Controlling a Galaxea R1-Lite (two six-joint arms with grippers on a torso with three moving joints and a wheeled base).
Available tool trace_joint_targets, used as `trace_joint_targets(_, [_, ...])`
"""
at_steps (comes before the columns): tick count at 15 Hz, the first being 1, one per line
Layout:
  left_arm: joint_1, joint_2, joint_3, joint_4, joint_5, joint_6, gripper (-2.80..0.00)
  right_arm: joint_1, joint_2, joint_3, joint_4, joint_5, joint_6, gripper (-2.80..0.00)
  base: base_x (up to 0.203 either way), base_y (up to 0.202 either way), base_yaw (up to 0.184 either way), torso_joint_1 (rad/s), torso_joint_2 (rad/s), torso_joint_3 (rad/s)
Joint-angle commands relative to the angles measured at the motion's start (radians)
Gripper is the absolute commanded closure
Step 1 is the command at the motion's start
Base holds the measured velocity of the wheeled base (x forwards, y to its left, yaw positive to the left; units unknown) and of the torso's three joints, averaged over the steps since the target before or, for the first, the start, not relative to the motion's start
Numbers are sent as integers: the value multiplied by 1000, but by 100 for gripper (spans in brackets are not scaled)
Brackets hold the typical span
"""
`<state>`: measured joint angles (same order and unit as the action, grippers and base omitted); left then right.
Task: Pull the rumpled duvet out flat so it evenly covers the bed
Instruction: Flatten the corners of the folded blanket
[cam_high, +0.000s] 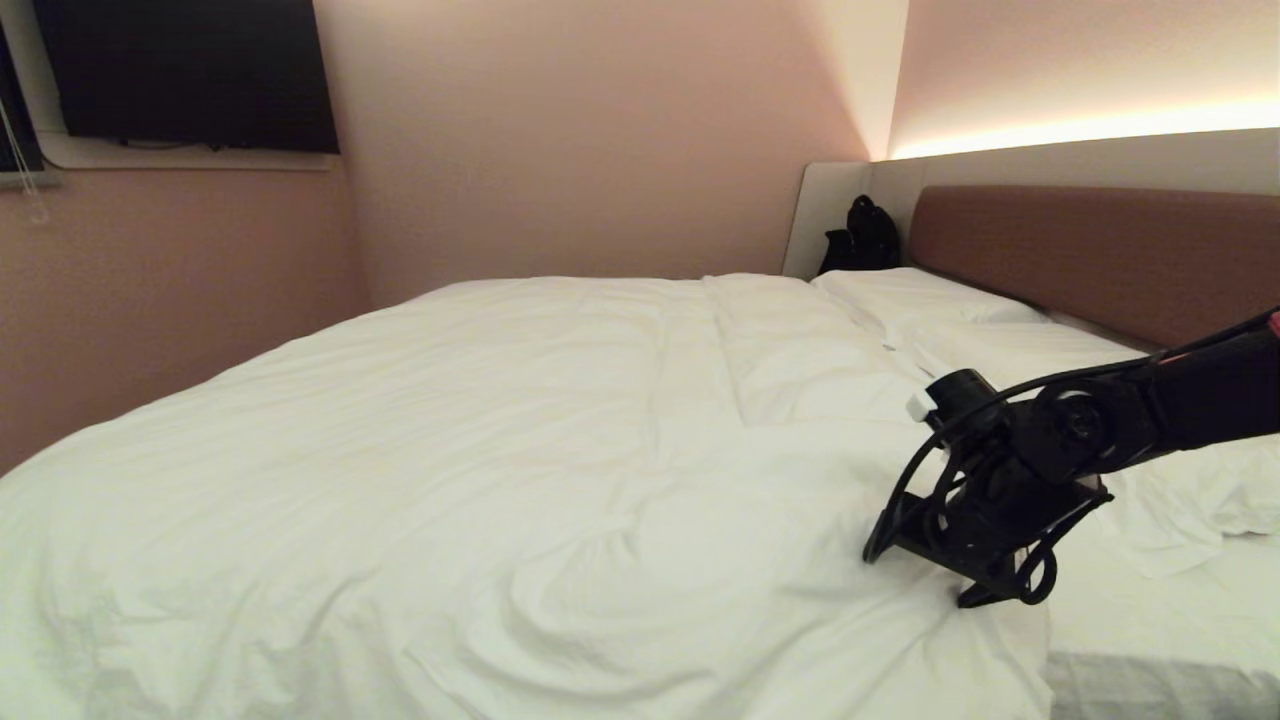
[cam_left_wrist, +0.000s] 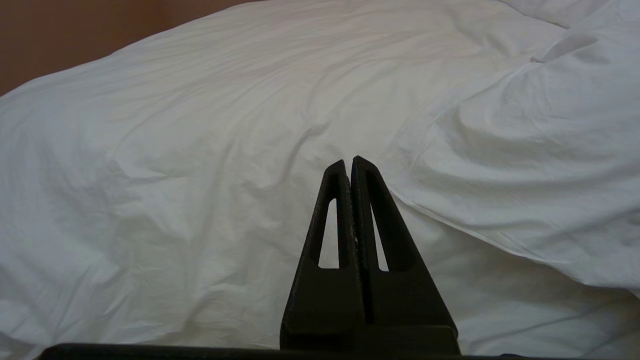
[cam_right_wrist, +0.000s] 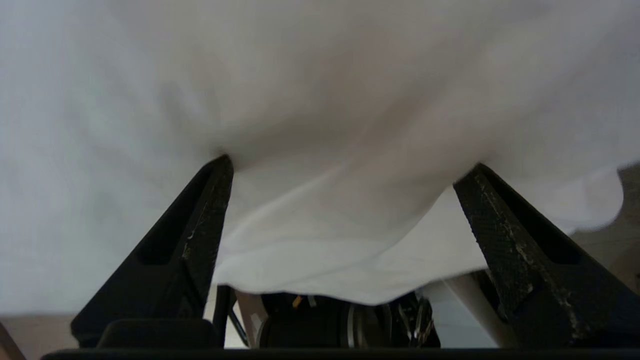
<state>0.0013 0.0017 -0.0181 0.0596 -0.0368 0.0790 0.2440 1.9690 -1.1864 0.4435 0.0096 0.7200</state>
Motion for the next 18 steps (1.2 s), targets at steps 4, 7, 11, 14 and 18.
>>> trace_joint_targets(4, [0, 0, 0, 0, 0, 1, 0, -25, 158, -31, -52, -4, -71, -280, 0, 0, 0, 0, 0, 0])
trace_joint_targets(7, [0, 0, 0, 0, 0, 1, 0, -45, 222, -83, -46, -6, -88, -280, 0, 0, 0, 0, 0, 0])
trace_joint_targets(11, [0, 0, 0, 0, 0, 1, 0, -66, 292, -124, -45, -15, -115, -280, 0, 0, 0, 0, 0, 0])
trace_joint_targets(14, [0, 0, 0, 0, 0, 1, 0, -73, 318, -137, -44, -20, -117, -280, 0, 0, 0, 0, 0, 0])
trace_joint_targets(18, [0, 0, 0, 0, 0, 1, 0, -74, 307, -141, -42, -28, -140, 0, 0, 0, 0, 0, 0, 0])
